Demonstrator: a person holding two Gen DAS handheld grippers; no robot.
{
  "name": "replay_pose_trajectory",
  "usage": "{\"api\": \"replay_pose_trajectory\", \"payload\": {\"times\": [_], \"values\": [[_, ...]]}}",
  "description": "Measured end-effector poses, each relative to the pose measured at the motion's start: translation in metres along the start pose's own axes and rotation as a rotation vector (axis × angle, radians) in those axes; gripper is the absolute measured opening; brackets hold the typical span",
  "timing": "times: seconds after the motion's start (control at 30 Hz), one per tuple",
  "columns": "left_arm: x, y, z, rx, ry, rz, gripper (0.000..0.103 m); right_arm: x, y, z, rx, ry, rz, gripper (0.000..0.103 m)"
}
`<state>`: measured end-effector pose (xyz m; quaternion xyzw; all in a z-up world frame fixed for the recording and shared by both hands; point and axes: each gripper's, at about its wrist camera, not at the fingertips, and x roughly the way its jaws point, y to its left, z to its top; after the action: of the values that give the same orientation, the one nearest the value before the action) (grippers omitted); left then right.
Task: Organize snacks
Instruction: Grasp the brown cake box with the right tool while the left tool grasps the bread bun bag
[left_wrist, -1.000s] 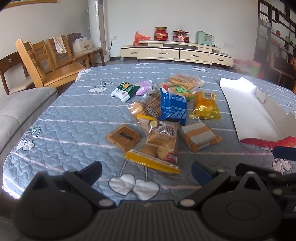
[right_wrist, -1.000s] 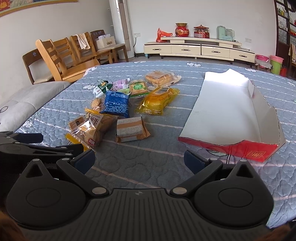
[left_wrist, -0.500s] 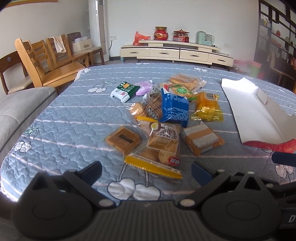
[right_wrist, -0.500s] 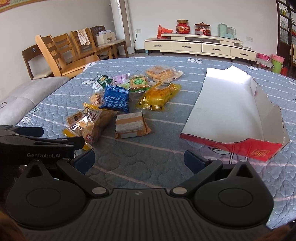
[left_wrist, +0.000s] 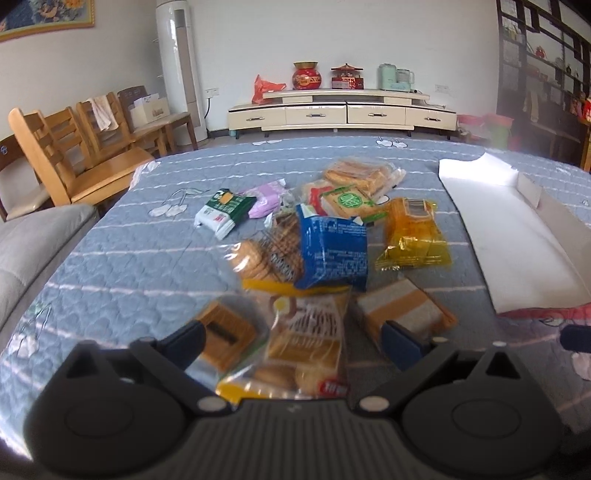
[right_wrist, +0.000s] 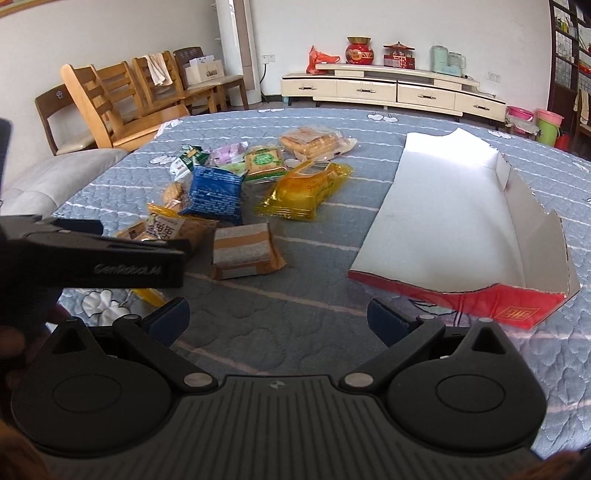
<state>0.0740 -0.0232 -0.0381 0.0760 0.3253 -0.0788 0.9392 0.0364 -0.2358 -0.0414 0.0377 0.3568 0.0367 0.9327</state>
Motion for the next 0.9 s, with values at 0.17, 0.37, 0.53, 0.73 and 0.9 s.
{"api": "replay_pose_trajectory", "payload": {"times": [0.17,0.37,0.53,0.73,0.9], "values": [[0.016,0.005,-0.001,-0.033,0.041,-0.023,0.044,0.008,-0.004,0.005,-0.01,-0.001,-0.006,0.103],[-0.005,0.021,-0.007,-0.086,0.019,-0.039,0.04,0.024,0.005,0.019,-0.086,-0.004,0.053,0.103],[-0.026,0.045,-0.017,-0.147,0.009,-0.02,0.039,0.051,0.016,0.03,-0.136,0.034,0.085,0.103],[-0.037,0.059,-0.018,-0.188,-0.006,-0.003,0.039,0.088,0.021,0.043,-0.112,0.081,0.092,0.103],[-0.041,0.061,-0.015,-0.201,-0.024,-0.004,0.039,0.095,0.031,0.041,-0.165,0.083,0.061,0.065]]}}
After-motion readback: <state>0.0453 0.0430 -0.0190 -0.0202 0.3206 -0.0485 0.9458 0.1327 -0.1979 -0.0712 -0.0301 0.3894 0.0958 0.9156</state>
